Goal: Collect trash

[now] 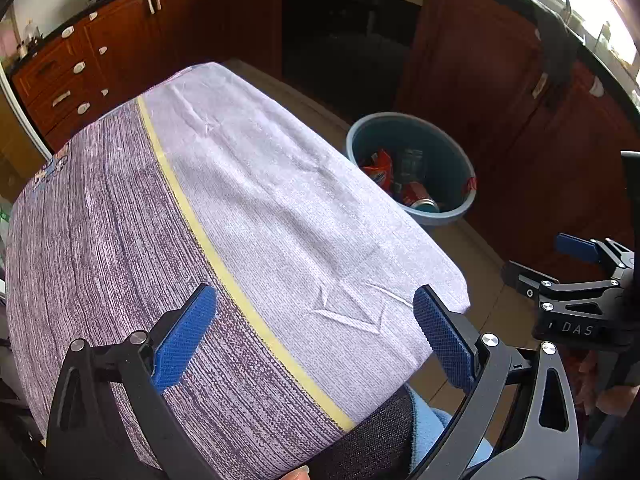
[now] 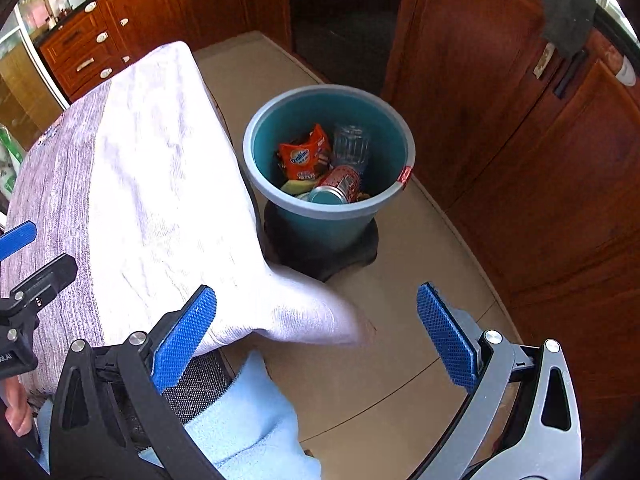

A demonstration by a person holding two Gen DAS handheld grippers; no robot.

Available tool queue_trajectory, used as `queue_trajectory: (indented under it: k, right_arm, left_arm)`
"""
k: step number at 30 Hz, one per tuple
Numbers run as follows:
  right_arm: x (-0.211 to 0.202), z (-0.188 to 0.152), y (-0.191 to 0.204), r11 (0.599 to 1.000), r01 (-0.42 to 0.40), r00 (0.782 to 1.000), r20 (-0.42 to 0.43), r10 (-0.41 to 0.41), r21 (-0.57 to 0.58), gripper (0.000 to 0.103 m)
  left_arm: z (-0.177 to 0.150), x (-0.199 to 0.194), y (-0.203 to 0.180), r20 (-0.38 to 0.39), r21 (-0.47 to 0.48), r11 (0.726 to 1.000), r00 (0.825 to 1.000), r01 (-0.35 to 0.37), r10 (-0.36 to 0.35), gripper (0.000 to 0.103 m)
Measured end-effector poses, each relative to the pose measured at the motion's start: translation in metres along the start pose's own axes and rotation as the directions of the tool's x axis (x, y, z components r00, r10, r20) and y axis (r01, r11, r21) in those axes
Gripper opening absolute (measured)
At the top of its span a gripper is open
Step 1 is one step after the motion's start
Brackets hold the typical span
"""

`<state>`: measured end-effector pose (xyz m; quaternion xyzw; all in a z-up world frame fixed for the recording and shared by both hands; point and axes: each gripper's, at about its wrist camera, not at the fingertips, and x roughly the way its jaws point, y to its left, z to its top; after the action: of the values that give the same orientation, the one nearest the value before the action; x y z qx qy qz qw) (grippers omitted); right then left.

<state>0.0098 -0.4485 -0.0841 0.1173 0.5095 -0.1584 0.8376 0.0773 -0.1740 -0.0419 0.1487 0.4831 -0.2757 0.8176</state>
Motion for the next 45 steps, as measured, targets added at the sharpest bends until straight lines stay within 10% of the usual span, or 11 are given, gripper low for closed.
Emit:
queue_trajectory:
  k: [45]
  right_arm:
    - [0.016,0.006,0.006,1.000,-0.004,1.000,-0.030,0.004,0.000,0.096]
  left_arm:
    - [-0.006,0.010,-0.015,-0.023,0.073,0.996,0.999,-0.046,0.048,0.099]
